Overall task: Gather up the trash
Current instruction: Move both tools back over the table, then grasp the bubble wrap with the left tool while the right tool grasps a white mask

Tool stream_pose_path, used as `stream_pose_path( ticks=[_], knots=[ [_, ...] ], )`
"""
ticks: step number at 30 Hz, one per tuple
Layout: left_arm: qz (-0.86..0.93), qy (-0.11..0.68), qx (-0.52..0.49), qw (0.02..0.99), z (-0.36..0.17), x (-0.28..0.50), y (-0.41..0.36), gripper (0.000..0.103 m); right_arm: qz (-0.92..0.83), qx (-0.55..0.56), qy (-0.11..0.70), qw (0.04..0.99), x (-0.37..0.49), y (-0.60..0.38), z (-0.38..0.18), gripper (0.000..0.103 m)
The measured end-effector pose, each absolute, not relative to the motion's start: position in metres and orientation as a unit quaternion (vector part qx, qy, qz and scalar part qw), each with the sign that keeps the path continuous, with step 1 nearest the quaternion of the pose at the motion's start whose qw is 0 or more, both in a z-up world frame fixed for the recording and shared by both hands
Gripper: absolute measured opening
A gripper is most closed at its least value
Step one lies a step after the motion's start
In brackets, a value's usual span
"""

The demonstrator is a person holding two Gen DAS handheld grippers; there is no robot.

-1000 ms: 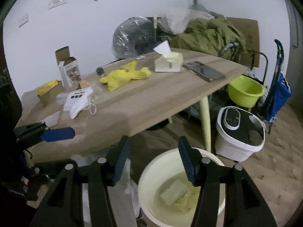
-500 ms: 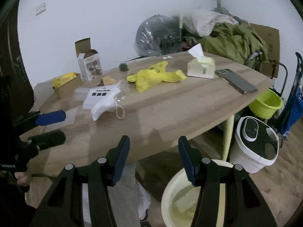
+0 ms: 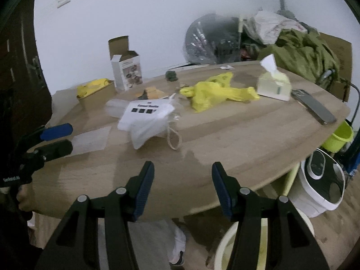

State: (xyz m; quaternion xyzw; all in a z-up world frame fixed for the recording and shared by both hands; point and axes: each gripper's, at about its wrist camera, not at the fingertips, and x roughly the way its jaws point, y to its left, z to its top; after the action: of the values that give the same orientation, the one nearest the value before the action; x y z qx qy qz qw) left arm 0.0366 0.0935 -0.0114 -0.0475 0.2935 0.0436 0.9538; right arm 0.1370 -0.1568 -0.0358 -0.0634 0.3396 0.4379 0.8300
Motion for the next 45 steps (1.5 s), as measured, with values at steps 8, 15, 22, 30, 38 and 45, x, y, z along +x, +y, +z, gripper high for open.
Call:
stream_pose_path(
  ticks=[8,15,22,30,38,45],
  knots=[
    [0.084,0.306,-0.065,0.946,-0.020,0.024,0.130,0.059,0.470,-0.072,0.345,0.809,0.138,-0.113,-0.045,0.051],
    [0.109,0.333,-0.079,0.933,-0.032,0.031,0.160,0.059,0.480,-0.064,0.352,0.801,0.149,-0.078,-0.049,0.062],
    [0.111,0.366,-0.085,0.920,-0.043,0.044,0.173,0.059,0.488,-0.058,0.357,0.794,0.163,-0.050,-0.051,0.063],
    [0.122,0.415,-0.071,0.899,-0.060,0.060,0.183,0.059,0.476,-0.057,0.381,0.791,0.178,-0.030,-0.058,0.063],
    [0.116,0.437,-0.043,0.891,-0.066,0.062,0.173,0.059,0.473,-0.053,0.389,0.789,0.183,-0.022,-0.067,0.055],
    [0.125,0.444,-0.031,0.887,-0.069,0.064,0.173,0.059,0.485,-0.055,0.383,0.784,0.181,-0.022,-0.068,0.041]
  ],
)
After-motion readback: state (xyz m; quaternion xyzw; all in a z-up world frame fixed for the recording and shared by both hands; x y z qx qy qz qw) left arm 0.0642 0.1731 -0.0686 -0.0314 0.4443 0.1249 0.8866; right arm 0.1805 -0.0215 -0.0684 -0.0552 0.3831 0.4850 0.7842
